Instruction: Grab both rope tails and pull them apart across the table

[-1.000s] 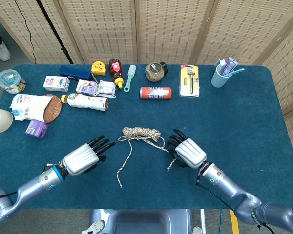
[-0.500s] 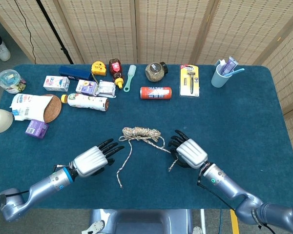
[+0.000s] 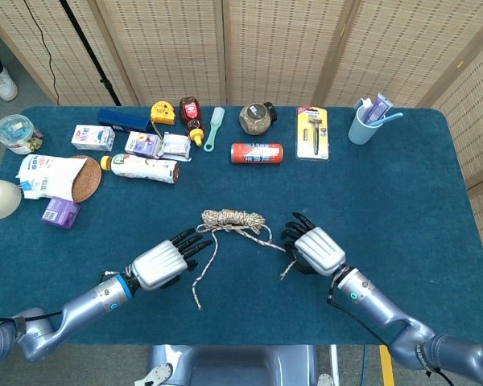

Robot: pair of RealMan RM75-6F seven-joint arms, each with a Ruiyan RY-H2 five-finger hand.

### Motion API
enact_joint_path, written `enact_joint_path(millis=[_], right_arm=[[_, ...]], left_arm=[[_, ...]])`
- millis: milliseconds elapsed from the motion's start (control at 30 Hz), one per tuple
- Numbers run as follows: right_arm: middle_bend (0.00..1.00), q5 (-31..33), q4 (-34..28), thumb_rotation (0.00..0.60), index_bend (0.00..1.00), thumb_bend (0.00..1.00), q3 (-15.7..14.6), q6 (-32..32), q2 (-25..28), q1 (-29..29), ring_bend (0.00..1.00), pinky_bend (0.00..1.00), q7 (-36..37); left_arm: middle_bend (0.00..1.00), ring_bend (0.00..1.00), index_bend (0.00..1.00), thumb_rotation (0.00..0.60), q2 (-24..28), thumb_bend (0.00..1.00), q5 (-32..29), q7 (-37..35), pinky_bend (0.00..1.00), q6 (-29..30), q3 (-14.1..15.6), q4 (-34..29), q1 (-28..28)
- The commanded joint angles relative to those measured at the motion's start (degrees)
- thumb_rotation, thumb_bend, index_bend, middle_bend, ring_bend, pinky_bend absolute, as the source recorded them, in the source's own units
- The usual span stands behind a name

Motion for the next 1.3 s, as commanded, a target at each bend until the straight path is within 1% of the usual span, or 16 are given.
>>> enact_joint_path(millis=[33, 367, 733, 1300], right_arm=[[0.32, 0.1, 0.2, 0.6, 0.63, 0.39, 0.1, 0.0, -0.1, -0.1, 0.18, 0.0, 0.2], [0.32, 0.5, 1.5, 0.6, 0.63, 0.39, 0.3, -0.3, -0.5, -0.3, 0.18, 0.0, 1.2], [0.32, 1.1, 4.1, 0.6, 0.63, 0.39, 0.5, -1.5, -1.4, -0.3, 0.18, 0.0, 2.9], [0.32, 1.0, 6.2, 0.6, 0.63, 0.39, 0.5, -1.7, -1.9, -0.4, 0.18, 0.0, 4.6]], left_arm=[[0.0, 0.0, 0.44, 0.6, -0.7, 0.32, -0.5, 0.2, 0.0, -0.4, 0.0, 0.4, -0.4], [0.0, 0.0, 0.46, 0.6, -4.2, 0.31, -1.3, 0.8, 0.0, -1.1, 0.1, 2.9, -1.6], [0.0, 0.0, 0.46, 0.6, -8.8, 0.31, -3.0, 1.1, 0.0, -3.7, 0.4, 7.2, -3.9], [0.0, 0.0, 0.46, 0.6, -11.8, 0.31, -4.0, 1.0, 0.0, -3.8, 0.7, 10.2, -5.2]])
